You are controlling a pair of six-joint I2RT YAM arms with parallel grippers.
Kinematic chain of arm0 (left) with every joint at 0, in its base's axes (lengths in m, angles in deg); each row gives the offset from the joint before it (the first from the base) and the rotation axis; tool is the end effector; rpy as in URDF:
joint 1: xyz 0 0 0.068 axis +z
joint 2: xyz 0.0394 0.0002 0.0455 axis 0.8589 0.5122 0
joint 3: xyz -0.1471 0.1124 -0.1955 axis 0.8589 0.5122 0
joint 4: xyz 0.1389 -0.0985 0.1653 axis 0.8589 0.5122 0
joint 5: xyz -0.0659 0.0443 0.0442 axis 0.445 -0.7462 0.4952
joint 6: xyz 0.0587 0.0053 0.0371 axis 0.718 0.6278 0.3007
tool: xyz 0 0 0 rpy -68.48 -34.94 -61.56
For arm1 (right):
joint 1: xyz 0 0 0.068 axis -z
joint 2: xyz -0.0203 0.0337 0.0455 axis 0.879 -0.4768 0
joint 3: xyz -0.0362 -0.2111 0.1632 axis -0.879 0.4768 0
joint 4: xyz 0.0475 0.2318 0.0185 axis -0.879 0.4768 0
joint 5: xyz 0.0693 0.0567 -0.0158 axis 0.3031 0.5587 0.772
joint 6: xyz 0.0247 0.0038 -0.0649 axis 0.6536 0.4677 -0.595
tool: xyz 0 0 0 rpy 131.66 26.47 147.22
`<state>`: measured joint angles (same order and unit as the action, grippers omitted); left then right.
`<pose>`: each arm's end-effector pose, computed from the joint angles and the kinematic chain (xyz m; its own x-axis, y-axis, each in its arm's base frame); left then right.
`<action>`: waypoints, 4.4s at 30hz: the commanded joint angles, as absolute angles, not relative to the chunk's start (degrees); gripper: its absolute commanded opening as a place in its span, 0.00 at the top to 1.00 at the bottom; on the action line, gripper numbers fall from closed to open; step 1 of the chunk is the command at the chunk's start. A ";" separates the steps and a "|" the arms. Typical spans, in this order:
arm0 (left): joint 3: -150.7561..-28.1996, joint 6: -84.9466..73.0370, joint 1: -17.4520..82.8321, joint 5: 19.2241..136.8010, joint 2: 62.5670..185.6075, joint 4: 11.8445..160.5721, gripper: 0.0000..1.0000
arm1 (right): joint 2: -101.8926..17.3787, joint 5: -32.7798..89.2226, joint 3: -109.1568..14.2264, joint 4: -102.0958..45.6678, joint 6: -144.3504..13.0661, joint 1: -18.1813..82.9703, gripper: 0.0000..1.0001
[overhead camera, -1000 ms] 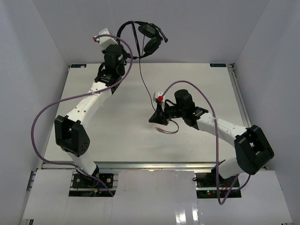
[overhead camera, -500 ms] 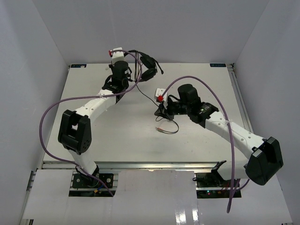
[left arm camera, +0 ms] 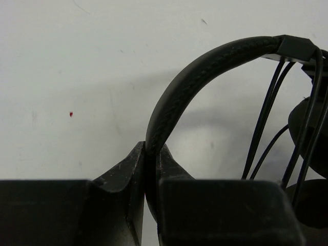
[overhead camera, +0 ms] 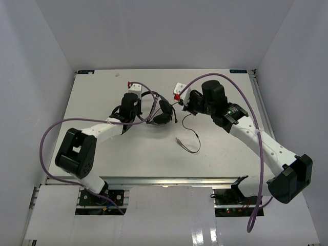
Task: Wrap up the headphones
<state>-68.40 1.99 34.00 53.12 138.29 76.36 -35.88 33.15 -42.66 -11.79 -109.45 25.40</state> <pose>0.3161 -0.1307 0.2270 -0.4150 0.1281 -0.9007 0.1502 0.9861 0.0710 0.2308 0.1836 0.3636 0.2149 -0.5702 -0.7929 -0.7641 0.4075 -0.5002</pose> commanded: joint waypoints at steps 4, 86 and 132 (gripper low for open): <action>-59.87 8.45 32.99 78.59 119.15 68.88 1.00 | -37.60 30.46 -45.40 -16.70 -110.28 30.85 0.92; -102.46 5.89 29.71 38.59 150.28 82.28 1.00 | -35.59 32.09 -44.94 -5.28 -109.74 22.03 0.92; -70.13 -24.32 27.02 82.99 122.00 53.36 1.00 | -45.30 87.03 -25.68 -56.48 -58.18 44.03 0.78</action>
